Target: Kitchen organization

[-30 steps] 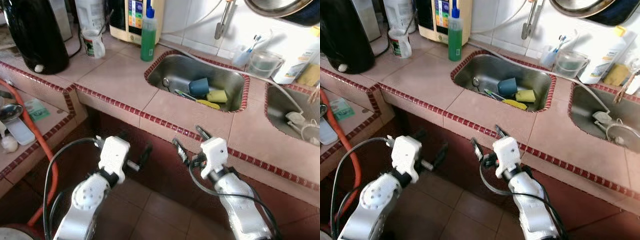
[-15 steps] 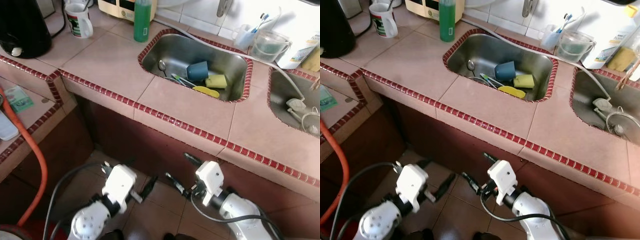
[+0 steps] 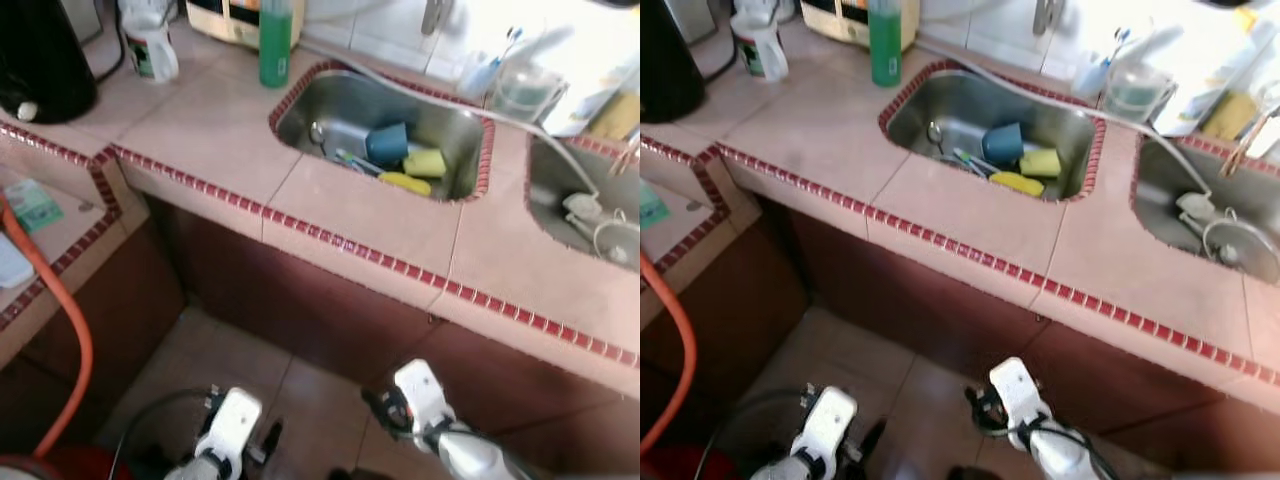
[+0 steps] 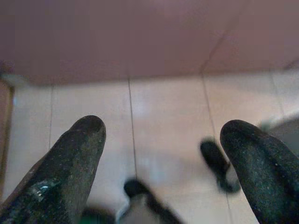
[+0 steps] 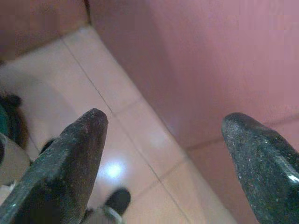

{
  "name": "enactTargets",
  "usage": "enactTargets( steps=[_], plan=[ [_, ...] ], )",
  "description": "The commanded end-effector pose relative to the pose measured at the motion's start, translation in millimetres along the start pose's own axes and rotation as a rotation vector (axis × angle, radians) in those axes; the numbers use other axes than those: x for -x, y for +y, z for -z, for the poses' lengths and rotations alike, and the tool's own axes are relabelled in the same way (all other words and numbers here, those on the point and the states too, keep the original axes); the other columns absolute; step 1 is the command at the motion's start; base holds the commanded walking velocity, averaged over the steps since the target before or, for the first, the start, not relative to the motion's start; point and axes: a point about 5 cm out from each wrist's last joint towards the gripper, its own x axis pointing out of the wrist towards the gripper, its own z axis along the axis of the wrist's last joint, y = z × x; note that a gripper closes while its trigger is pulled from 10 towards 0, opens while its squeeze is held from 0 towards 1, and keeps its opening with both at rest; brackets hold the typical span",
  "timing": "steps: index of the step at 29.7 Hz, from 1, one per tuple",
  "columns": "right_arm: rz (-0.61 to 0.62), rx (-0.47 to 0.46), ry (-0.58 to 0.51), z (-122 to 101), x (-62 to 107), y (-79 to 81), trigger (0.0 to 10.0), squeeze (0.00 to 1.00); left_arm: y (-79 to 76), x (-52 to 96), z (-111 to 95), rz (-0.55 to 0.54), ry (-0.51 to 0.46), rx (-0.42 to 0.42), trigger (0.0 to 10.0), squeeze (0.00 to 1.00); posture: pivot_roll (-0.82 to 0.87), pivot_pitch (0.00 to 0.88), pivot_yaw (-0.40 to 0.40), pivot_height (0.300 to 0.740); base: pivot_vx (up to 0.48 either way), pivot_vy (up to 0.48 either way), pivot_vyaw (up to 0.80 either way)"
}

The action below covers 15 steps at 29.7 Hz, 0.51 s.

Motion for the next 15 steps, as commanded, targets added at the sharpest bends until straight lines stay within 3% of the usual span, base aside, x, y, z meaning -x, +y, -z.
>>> enactTargets(
  steps=[1, 4, 15],
  plan=[
    [0.015, -0.001, 0.059, 11, 2.5, 0.6, 10.0, 0.0, -6.4, 0.5, 11, 0.012, 0.048, 0.001, 10.0, 0.0, -0.13, 0.089, -0.092, 0.732, 0.0, 0.0, 0.0],
    [0.06, -0.024, 0.193, 34, 5.3, 6.3, 10.0, 0.0, -8.8, 0.6, 33, -0.018, 0.195, 0.033, 10.0, 0.0, -0.15, 0.057, -0.058, 0.732, 0.0, 0.0, 0.0],
    [0.09, -0.054, 0.274, 50, 9.4, 23.0, 10.0, 0.0, -9.3, 0.3, 42, -0.018, 0.289, 0.057, 10.0, 0.0, -0.19, 0.046, -0.007, 0.732, 0.0, 0.0, 0.0]
  ],
)
